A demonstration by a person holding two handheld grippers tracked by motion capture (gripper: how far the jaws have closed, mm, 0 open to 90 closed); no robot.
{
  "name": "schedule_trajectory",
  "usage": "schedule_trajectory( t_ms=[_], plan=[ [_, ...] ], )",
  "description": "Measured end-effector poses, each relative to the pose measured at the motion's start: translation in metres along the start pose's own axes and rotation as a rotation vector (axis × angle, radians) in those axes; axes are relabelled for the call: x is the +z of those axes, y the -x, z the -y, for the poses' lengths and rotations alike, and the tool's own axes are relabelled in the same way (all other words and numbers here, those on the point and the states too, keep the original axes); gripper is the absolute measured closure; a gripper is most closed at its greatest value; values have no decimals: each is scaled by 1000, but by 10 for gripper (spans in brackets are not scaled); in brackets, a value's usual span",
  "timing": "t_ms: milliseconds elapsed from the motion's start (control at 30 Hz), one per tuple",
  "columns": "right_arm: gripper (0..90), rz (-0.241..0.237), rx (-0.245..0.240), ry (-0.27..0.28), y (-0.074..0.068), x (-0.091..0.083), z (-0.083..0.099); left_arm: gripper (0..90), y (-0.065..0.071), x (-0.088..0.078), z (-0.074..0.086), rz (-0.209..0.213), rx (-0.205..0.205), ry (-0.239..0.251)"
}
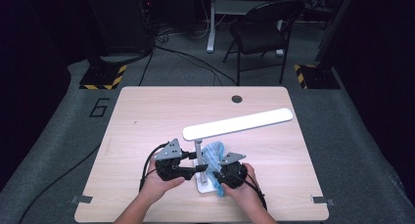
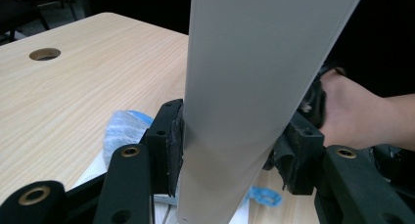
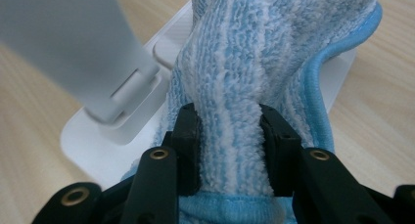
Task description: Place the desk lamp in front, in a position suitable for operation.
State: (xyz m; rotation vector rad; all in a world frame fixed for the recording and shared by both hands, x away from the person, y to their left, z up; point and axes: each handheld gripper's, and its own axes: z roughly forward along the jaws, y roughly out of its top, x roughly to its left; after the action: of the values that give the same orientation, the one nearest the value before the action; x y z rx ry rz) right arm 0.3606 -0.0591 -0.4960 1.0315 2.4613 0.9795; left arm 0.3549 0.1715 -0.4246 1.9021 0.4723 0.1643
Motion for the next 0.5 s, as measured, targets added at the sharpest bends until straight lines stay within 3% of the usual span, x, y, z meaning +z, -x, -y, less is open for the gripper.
schedule_trajectory(
  t_ms=[167,300,467,500],
  plan=[
    [646,25,18,8,6,8,-8,506,0,0,0,2,0,2],
    [645,15,22,-10,14,13,-14,506,-1,0,0,4,-1,1],
    [645,26,61,-16,19,21,-23,505,0,0,0,8,-3,0],
    [645,26,43,-13,22,23,-25,505,0,0,0,7,-3,0]
  ],
)
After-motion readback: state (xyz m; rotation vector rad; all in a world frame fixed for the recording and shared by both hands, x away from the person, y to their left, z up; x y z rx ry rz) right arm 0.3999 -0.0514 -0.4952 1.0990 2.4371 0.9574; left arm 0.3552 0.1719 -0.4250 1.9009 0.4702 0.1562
